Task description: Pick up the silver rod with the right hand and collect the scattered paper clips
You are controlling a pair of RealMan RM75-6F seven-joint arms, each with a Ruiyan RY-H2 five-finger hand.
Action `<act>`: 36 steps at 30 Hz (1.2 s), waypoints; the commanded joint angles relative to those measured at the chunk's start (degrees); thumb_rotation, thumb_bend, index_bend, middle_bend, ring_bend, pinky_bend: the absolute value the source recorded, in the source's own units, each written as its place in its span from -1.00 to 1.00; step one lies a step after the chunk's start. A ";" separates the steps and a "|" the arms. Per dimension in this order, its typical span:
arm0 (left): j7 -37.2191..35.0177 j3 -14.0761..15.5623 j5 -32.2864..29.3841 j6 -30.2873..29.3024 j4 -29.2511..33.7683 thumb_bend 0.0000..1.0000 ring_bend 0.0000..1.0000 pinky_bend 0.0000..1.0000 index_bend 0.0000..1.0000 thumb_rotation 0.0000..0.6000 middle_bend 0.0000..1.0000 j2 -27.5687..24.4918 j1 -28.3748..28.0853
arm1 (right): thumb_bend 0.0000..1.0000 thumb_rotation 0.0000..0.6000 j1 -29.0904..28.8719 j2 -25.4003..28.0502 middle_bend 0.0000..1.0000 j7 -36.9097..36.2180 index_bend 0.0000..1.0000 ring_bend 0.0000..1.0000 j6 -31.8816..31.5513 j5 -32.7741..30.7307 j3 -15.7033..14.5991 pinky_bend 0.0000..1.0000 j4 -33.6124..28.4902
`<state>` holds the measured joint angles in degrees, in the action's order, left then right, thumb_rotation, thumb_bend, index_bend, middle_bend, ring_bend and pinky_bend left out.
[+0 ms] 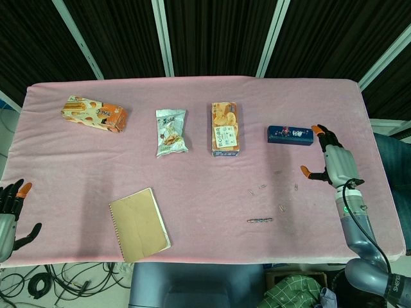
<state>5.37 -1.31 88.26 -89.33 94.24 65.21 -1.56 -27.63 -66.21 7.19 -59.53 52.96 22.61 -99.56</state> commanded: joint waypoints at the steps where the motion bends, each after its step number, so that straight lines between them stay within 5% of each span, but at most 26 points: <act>1: 0.10 0.03 0.19 -0.17 -0.04 -0.45 -1.00 -1.00 -0.98 1.00 -1.00 0.01 0.04 | -0.63 1.00 0.03 0.61 -1.00 -1.36 -0.97 -1.00 0.54 0.31 0.05 -0.63 -0.06; 16: 1.81 0.22 0.71 0.01 -0.44 -0.45 -1.00 -1.00 -0.98 1.00 -1.00 0.57 -0.17 | -0.63 1.00 -0.01 -0.19 -1.00 -0.67 -0.97 -1.00 -1.41 4.88 -3.28 -0.63 -1.11; 29: 2.42 0.34 0.72 -0.52 -0.39 -0.45 -1.00 -1.00 -0.98 1.00 -1.00 0.69 0.24 | -0.63 1.00 0.85 -1.46 -1.00 6.87 -0.95 -1.00 -2.97 9.14 -10.82 -0.63 -6.17; 36: 2.84 0.19 0.39 -0.24 -0.41 -0.45 -1.00 -1.00 -0.98 1.00 -1.00 0.76 0.11 | -0.63 1.00 2.85 -5.82 -1.00 6.34 -0.70 -1.00 -5.32 12.54 -14.78 -0.63 -9.10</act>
<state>8.21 -1.10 88.66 -89.57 93.84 65.98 -1.45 -25.33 -71.01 13.66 -64.28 64.66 8.77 -107.99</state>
